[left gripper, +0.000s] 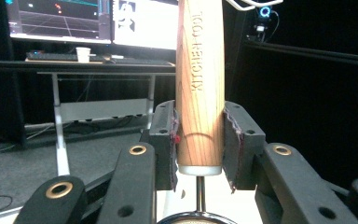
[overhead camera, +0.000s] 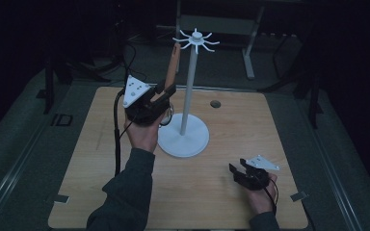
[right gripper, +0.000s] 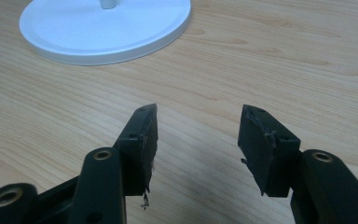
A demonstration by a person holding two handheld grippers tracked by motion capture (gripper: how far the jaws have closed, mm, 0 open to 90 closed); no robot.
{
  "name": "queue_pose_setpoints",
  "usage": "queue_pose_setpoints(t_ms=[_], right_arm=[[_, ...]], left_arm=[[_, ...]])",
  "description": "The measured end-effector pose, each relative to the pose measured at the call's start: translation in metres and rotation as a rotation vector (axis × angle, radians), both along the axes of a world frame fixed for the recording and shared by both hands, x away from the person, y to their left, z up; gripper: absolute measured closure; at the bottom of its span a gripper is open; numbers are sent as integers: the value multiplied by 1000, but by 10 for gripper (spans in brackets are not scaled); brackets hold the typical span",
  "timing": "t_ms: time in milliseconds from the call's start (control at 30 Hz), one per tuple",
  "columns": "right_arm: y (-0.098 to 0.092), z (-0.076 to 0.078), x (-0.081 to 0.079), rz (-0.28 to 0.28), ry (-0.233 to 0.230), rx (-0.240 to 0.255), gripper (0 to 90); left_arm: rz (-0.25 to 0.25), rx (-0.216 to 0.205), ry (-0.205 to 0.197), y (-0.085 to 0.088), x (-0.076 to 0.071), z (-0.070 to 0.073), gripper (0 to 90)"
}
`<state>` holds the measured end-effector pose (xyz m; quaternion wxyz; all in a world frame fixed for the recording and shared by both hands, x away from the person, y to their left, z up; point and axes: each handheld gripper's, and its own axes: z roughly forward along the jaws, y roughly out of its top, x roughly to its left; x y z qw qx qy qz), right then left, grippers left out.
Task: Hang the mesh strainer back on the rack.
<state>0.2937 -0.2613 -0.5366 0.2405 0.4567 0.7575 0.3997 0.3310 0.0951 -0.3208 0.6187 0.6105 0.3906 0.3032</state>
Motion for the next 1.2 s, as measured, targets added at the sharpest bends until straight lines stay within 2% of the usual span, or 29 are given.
queue_pose_setpoints(t_ms=[200, 700, 900, 1000, 1200], right_arm=[[0, 0, 0, -1, 0, 0, 470], [0, 0, 0, -1, 1, 1, 469], [0, 0, 0, -1, 2, 0, 469], [-1, -1, 0, -2, 1, 0, 469], [0, -1, 0, 0, 3, -3, 469]], left_arm=[[-8, 14, 6, -4, 4, 2, 683], [-28, 27, 51, -13, 17, 2, 683], [-24, 52, 72, -14, 20, 0, 679], [-26, 42, 77, -12, 21, -1, 665], [-30, 22, 60, -8, 18, 1, 620]])
